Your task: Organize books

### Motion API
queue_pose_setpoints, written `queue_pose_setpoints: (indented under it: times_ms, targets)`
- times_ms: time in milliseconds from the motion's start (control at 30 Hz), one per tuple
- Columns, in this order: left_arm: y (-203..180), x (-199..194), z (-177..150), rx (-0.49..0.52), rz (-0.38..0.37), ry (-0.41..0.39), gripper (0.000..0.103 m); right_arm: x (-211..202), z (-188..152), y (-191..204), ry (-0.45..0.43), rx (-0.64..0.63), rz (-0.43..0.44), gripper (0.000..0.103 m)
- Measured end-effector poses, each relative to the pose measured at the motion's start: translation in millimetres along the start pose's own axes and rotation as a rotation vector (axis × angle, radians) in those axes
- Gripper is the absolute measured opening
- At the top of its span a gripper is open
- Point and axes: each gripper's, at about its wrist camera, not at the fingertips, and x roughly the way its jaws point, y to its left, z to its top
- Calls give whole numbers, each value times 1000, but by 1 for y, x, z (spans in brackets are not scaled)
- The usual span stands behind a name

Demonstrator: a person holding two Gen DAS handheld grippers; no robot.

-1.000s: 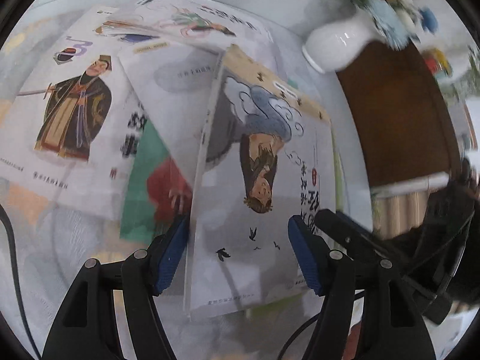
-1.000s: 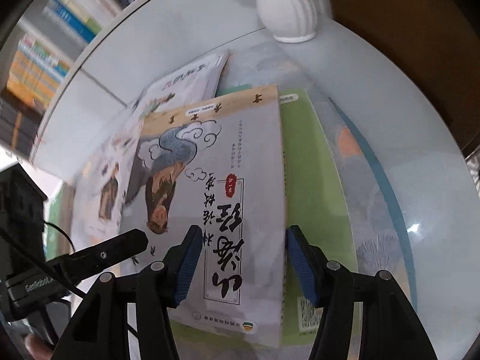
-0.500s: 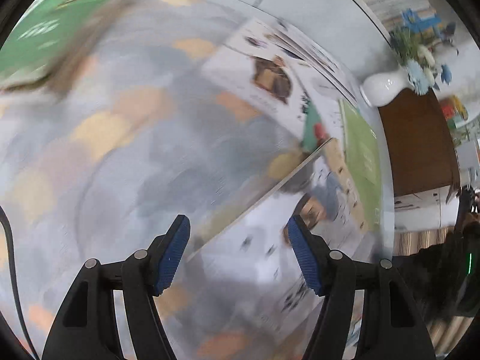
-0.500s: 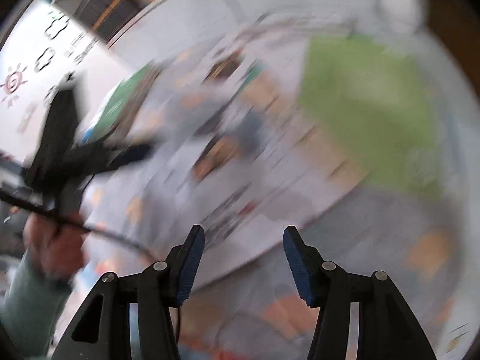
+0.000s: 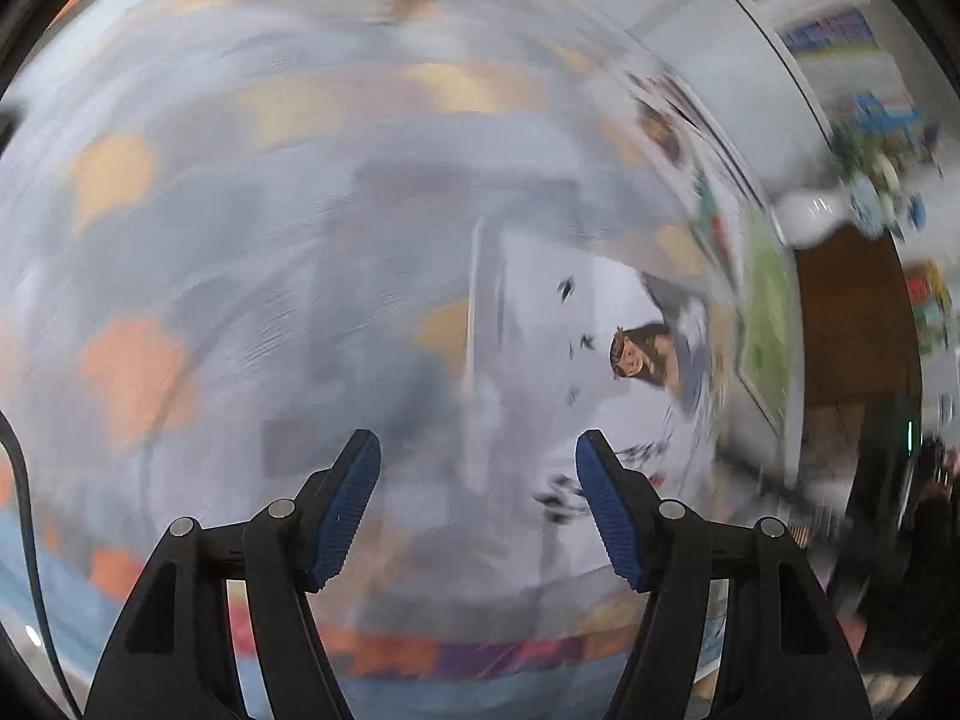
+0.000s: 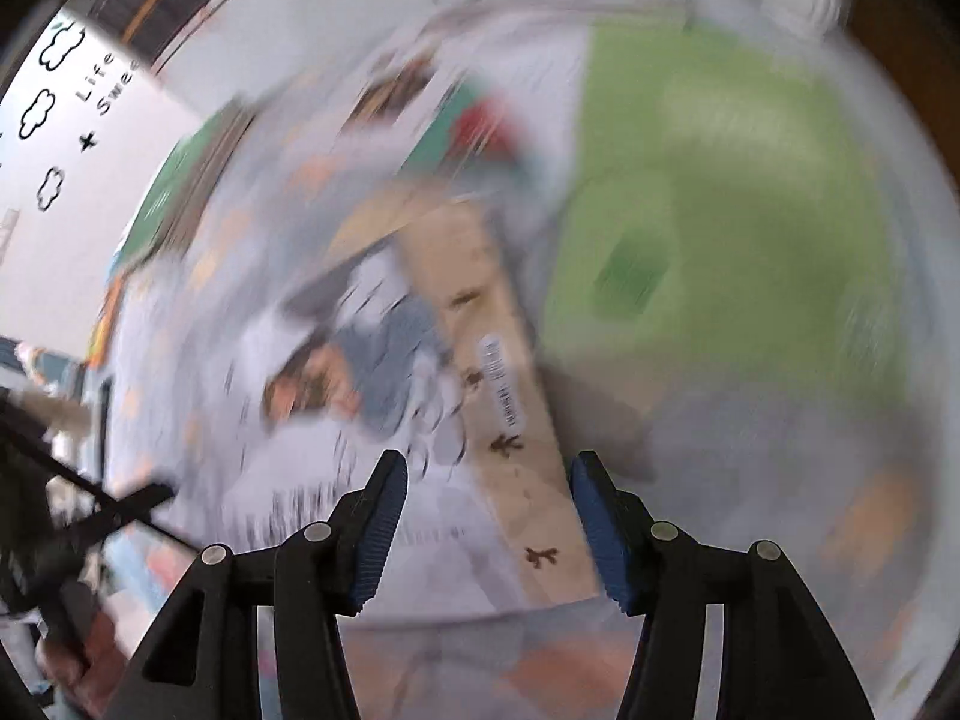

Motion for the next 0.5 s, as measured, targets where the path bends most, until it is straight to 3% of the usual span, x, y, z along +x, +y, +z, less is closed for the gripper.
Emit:
queue_pose_setpoints:
  times_ms: [67, 133, 200, 333, 433, 500]
  targets:
    - [21, -14, -11, -48, 57, -37, 68, 14, -32, 42, 95, -114, 95, 57]
    - [41, -32, -21, -88, 61, -70, 68, 15, -57, 86, 160, -324, 138, 50]
    - [61, -50, -32, -162, 55, -120, 68, -1, -59, 99, 88, -427, 117, 50]
    - [77, -50, -53, -222, -11, -110, 68, -4, -4, 81, -35, -369, 37, 50]
    - [63, -34, -64, -218, -40, -99, 68, 18, 36, 76, -26, -326, 41, 50]
    - [55, -29, -64, -201, -32, -111, 68, 42, 49, 83, 26, -331, 28, 50]
